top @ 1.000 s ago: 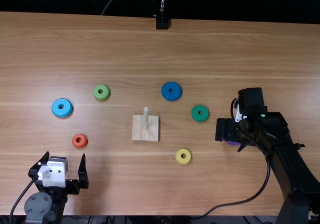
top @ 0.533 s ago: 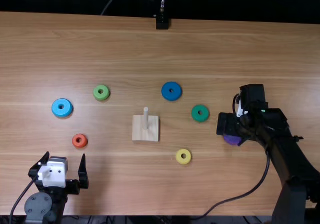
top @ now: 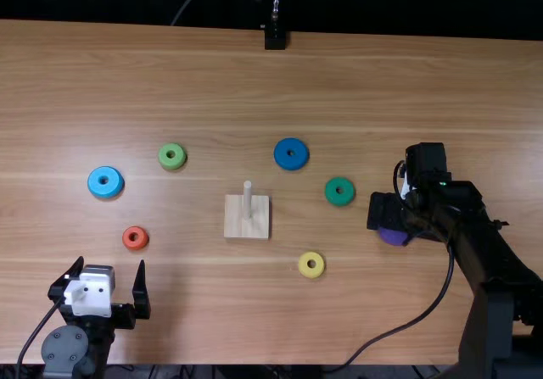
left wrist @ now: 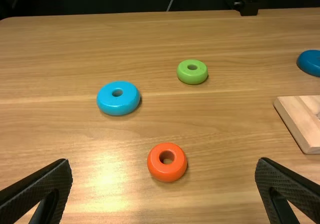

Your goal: Build the Hanoi tower: stack the rings onto the peg from bottom to top in this color order: purple, dark blue, light blue, dark green, light green, yellow, orange.

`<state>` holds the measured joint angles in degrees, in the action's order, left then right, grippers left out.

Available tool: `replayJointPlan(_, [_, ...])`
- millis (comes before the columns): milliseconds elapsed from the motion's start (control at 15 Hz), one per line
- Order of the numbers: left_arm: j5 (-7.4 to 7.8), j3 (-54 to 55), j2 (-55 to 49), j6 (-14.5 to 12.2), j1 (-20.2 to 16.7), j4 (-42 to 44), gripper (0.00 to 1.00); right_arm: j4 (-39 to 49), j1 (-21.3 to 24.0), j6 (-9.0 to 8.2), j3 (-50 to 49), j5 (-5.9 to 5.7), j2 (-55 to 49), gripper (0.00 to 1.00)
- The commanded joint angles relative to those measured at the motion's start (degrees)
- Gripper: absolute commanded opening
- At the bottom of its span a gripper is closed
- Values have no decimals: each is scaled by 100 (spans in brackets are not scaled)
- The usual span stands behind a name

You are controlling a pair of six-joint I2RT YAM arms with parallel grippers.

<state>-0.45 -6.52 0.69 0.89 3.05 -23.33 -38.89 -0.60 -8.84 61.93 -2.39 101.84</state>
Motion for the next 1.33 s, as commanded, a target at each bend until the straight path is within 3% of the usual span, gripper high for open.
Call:
replayJointPlan(0, [-29, 652, -69, -25, 55, -261, 100, 13, 78, -12, 109, -24, 73, 100])
replayJointPlan(667, [-29, 652, -69, -25, 55, -261, 100, 2, 78, -23, 73, -14, 310, 100])
replayJointPlan(733, [-29, 652, -69, -15, 47, -261, 100, 2, 78, -23, 65, -14, 310, 89])
replayJointPlan(933, [-29, 652, -69, -15, 55, -261, 100, -19, 78, -23, 47, 7, 310, 21])
replayJointPlan(1000, [-29, 652, -69, -15, 55, -261, 100, -19, 69, -23, 47, 7, 310, 2])
replayJointPlan(1267, [-29, 652, -69, -15, 47, -261, 100, -51, 25, -33, 258, -3, 240, 0])
